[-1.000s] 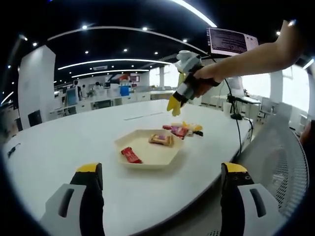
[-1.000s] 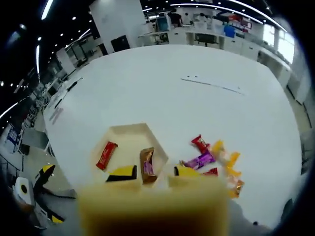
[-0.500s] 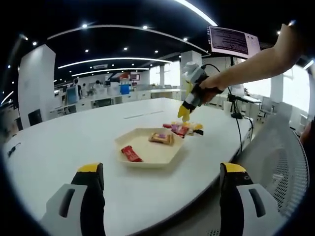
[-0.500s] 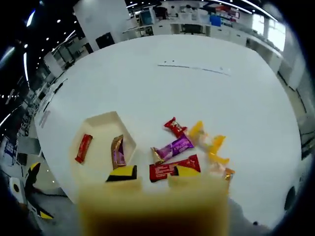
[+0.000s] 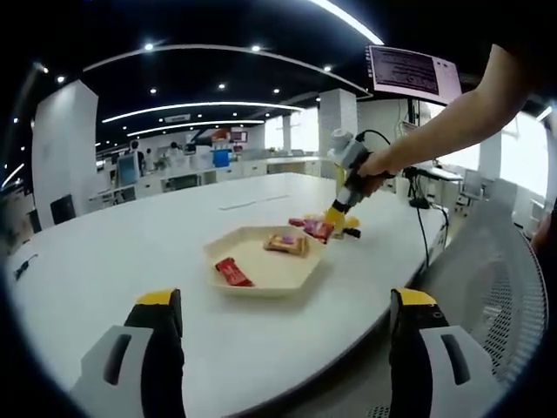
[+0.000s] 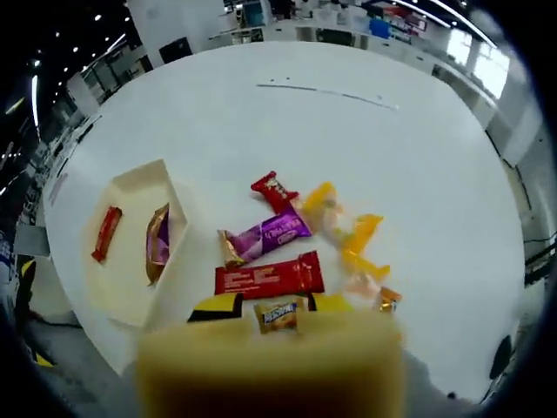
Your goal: Place the target food into the container with the food tongs after gripping and lifting it, then release it inside without dropping or visibly crushing the food.
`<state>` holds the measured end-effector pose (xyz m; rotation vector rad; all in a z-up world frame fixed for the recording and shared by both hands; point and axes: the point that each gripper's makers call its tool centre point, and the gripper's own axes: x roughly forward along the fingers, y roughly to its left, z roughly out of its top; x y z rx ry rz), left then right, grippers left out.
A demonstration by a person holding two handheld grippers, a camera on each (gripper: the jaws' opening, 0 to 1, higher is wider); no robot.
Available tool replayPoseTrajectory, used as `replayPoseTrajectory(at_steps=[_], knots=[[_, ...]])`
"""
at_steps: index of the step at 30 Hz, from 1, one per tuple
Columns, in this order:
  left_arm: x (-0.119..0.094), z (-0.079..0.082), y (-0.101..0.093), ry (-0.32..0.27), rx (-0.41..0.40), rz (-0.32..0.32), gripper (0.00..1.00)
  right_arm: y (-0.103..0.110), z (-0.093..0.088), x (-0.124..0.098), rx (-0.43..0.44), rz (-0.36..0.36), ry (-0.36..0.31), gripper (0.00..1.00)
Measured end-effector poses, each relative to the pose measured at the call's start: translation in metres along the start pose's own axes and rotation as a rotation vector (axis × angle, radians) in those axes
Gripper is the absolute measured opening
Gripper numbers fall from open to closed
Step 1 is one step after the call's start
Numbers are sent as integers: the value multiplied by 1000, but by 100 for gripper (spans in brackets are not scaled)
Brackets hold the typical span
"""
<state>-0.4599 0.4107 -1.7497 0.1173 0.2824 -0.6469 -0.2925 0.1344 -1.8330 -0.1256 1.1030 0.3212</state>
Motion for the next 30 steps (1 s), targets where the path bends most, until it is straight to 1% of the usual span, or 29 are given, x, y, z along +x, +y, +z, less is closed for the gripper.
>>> replayPoseTrajectory(at_steps=[4,8,9,10,11,13,14,15,18,19,30], knots=[[0,0,0,3,-1,0,96,-1,3,1,7,8,-7,29],[0,-1,0,6,-2,0,95,1,4,5,-17,7,-2,30],[0,-1,0,5,-3,0,95,1,4,6,-31,3,-1,30],[0,-1,0,6,-3,1,95,1,3,8,-75,-4,9,30],[0,-1,0,7,-3,1,95,1,1,10,-97,-11,21,30],[0,-1,1,7,-4,2,95,3,-8,14,-131,-20,61,30],[0,-1,1,8,-4,2,95,4,0,15,-123,-11,14,30],[0,-1,1,8,-5,4,95,2,1,17,-93,-11,11,29],[0,-2,1,10,-5,3,95,2,1,16,-74,-2,20,26],[0,-2,1,11,-5,1,95,2,0,15,-89,-6,20,25],[0,-3,1,15,-9,5,94,-2,-1,15,-77,-16,28,19]])
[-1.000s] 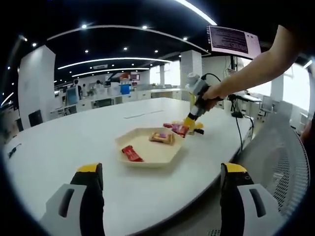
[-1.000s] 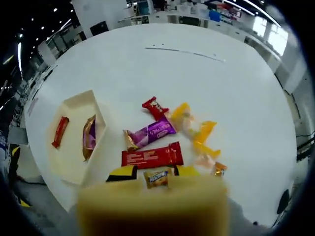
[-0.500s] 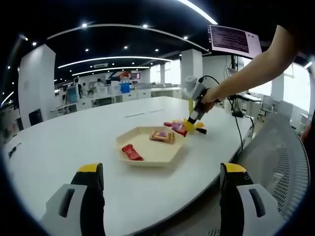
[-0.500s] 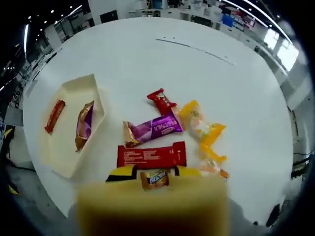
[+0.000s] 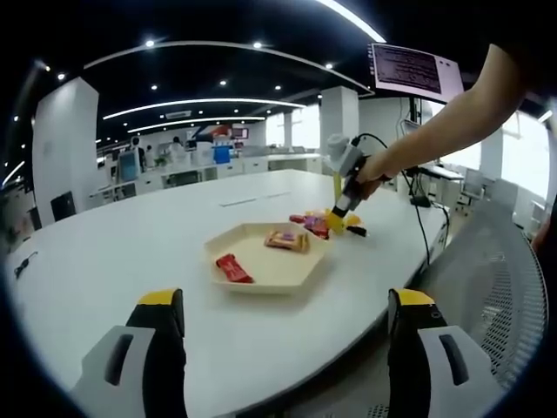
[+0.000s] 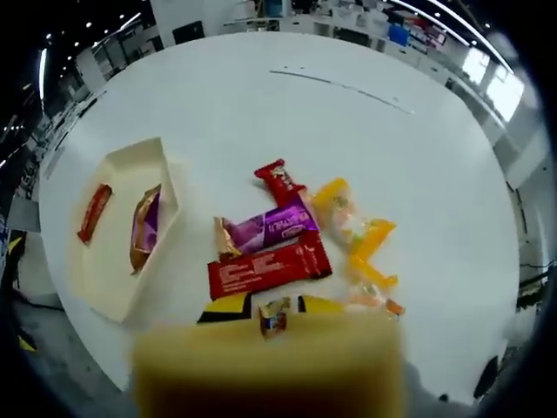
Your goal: Place the target food into the container with the food tongs after gripping and lifting it, then release it inside without dropping or visibly crushing the food.
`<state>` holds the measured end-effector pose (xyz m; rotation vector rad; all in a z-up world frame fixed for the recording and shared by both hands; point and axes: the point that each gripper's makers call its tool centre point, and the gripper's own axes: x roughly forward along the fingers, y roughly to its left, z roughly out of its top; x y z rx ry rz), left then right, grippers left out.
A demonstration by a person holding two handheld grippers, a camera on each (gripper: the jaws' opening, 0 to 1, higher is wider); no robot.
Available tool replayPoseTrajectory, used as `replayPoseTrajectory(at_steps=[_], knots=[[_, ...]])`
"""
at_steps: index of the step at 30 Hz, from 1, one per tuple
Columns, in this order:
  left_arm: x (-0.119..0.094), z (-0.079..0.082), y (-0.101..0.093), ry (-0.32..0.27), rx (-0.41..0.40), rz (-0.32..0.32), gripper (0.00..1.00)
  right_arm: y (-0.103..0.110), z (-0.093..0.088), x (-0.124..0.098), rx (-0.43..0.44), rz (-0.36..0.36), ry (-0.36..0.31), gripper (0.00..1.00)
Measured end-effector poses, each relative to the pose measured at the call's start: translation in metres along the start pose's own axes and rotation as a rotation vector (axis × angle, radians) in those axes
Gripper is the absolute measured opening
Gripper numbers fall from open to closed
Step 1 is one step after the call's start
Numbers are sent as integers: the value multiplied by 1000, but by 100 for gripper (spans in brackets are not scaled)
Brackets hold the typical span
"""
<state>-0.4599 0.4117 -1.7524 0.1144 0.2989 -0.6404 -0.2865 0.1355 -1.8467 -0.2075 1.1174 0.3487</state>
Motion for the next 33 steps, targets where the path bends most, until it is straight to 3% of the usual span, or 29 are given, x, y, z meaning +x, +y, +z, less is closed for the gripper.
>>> replayPoseTrajectory(at_steps=[4,15,18,33], knots=[[0,0,0,2,-1,0,94,-1,-1,-2,23,3,-5,17],[0,-1,-1,4,-7,-5,92,-6,-4,-7,-16,-16,0,18],[0,-2,-2,14,-8,-11,90,-5,-1,-11,-23,-8,-6,18],[0,3,-3,-20,9,-19,99,3,22,-47,-12,-3,-55,18]])
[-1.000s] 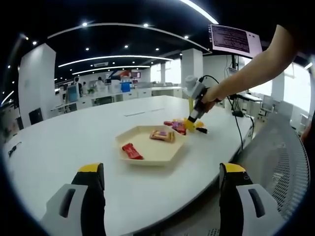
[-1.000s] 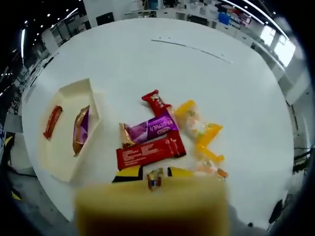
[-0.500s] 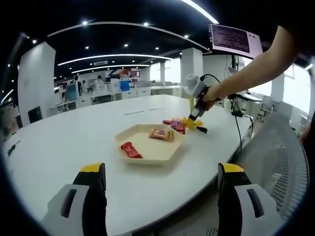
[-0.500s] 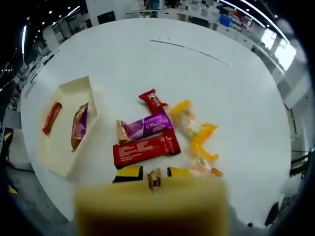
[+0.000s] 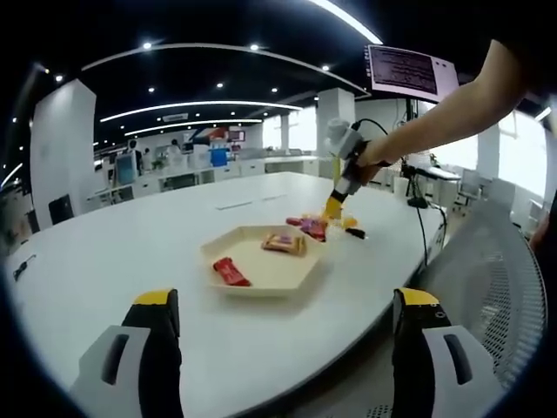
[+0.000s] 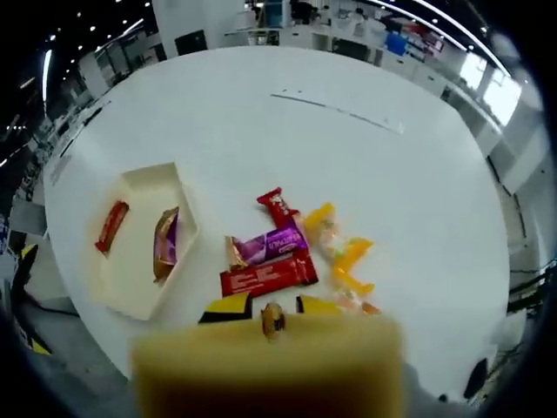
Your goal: Place the target food into the container with the food tongs after gripping and lifting it, then release it inside without dropping or visibly crushing the food.
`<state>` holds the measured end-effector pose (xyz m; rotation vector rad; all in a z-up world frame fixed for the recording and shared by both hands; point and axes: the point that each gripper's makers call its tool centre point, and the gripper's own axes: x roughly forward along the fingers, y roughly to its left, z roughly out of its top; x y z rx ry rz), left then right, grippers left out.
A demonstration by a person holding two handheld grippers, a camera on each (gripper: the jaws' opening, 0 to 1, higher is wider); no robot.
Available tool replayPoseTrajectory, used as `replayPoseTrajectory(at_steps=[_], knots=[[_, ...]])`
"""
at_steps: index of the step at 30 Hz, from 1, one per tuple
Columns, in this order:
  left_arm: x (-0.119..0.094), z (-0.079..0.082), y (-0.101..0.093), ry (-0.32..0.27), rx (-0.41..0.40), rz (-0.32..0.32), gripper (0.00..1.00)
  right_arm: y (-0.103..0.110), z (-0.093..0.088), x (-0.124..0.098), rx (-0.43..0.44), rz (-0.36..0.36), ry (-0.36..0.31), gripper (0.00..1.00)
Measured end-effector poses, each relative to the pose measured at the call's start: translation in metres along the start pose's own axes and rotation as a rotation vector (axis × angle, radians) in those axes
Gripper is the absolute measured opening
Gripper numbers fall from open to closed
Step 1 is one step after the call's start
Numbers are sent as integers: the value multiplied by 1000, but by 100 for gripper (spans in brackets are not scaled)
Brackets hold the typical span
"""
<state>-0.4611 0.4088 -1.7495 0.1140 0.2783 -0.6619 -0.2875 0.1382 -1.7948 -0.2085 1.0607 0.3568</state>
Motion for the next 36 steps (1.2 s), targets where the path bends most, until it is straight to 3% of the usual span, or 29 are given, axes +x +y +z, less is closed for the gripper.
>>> replayPoseTrajectory(at_steps=[7,10,16,27,36], knots=[[0,1,-2,-6,-3,-14,99,12,7,-17,-34,11,-10,18],[-1,1,-2,-9,-3,-13,99,14,9,-19,-92,-5,-8,17],[-1,0,-2,-4,-5,-11,99,26,7,-22,-95,7,15,16],[-1,0,-3,-5,-7,-16,99,50,34,-39,-121,37,-38,16],[-1,0,-2,-8,-8,-11,99,96,69,-50,-208,99,-100,17]])
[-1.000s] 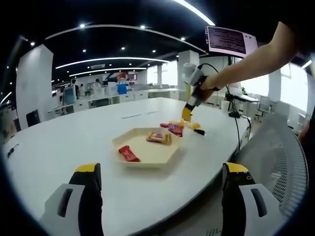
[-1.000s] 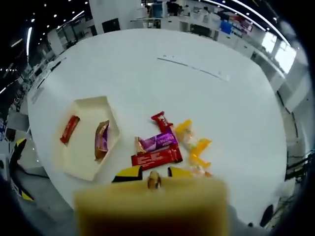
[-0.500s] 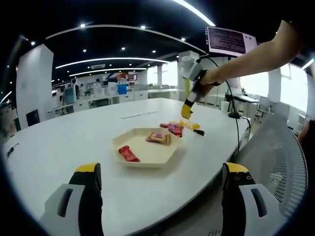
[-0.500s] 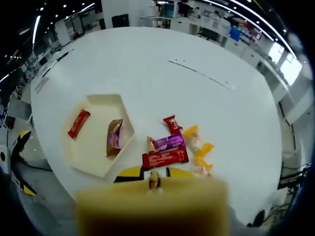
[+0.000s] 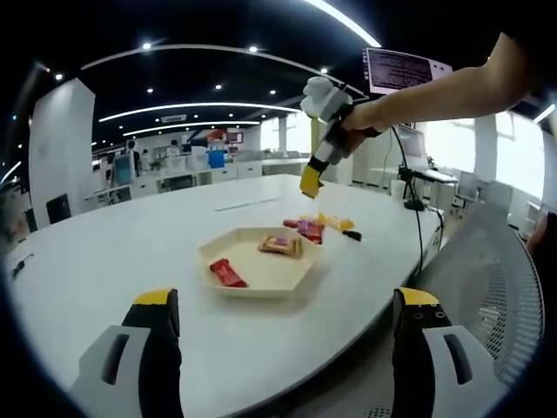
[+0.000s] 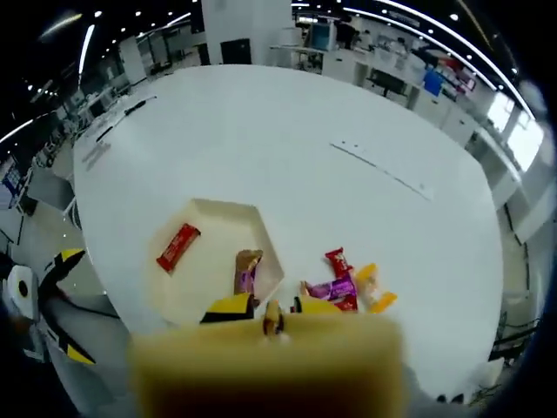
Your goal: Place the target food into the container with the food tongs after gripping and lifting it, then release it inside without dropping or visibly crushing the food.
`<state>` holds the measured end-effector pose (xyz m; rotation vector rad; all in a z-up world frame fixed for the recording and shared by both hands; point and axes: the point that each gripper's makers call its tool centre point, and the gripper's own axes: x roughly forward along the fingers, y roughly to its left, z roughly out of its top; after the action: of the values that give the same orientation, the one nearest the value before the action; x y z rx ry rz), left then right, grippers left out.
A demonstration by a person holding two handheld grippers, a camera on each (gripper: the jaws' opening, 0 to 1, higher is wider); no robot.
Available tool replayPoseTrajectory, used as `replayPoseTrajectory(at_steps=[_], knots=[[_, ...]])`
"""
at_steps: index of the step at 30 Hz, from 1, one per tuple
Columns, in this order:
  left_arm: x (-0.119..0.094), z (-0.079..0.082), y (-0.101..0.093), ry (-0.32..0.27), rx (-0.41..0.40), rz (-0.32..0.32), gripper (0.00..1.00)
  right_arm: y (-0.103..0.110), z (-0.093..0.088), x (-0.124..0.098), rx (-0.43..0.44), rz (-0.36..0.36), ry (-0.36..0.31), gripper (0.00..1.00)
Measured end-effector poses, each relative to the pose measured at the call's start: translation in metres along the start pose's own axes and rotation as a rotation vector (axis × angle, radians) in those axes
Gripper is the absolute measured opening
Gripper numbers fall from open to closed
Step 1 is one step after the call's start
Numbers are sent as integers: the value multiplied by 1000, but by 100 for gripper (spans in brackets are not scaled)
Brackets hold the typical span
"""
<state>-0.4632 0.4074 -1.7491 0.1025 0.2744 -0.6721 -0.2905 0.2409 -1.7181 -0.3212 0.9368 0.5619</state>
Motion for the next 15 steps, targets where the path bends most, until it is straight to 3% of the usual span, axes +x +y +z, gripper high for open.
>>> replayPoseTrajectory(at_steps=[12,15], knots=[[0,-1,1,5,-4,4,97,58,49,7,-88,92,-54,17],[0,-2,0,9,-6,4,96,69,53,8,-96,125,-74,23]])
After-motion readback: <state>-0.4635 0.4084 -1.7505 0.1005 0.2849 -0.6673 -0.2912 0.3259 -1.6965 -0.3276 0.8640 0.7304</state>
